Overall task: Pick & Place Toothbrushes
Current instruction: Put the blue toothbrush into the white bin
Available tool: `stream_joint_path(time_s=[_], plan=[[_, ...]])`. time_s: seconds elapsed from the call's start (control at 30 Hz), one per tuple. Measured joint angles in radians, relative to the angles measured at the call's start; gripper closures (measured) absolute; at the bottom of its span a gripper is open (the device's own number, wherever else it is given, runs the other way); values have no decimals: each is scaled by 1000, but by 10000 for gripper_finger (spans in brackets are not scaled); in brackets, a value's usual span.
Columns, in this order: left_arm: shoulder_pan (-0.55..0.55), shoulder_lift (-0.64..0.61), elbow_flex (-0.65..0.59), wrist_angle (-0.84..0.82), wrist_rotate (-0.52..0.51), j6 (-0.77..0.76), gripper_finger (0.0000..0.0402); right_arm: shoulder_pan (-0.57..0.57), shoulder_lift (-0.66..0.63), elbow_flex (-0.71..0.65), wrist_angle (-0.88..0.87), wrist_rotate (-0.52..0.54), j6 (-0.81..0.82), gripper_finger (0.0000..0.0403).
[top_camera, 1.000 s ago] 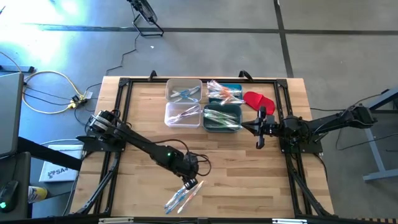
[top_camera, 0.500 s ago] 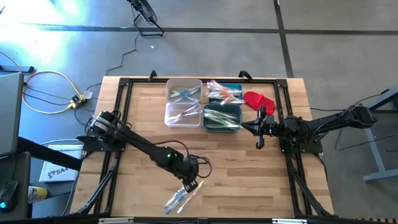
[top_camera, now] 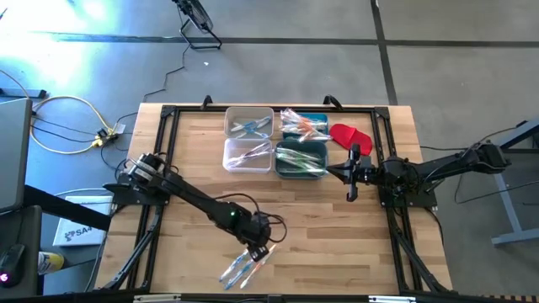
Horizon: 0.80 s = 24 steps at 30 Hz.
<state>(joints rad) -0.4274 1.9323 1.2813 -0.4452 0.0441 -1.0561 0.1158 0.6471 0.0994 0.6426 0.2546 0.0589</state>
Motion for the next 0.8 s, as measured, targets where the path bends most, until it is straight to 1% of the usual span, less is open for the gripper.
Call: stream_joint_path(time_s=[0.2,0.57,0.67,0.8], plan=[[1,25,3,4,46,-1,245,0,0,0,-1,0,0,399],[1,27,3,-2,52,-2,245,0,0,0,-1,0,0,399],[1,27,3,-4,51,0,257,0,0,0,-1,0,0,399],[2,28,1,-10,51,-1,290,0,0,0,-1,0,1,399]])
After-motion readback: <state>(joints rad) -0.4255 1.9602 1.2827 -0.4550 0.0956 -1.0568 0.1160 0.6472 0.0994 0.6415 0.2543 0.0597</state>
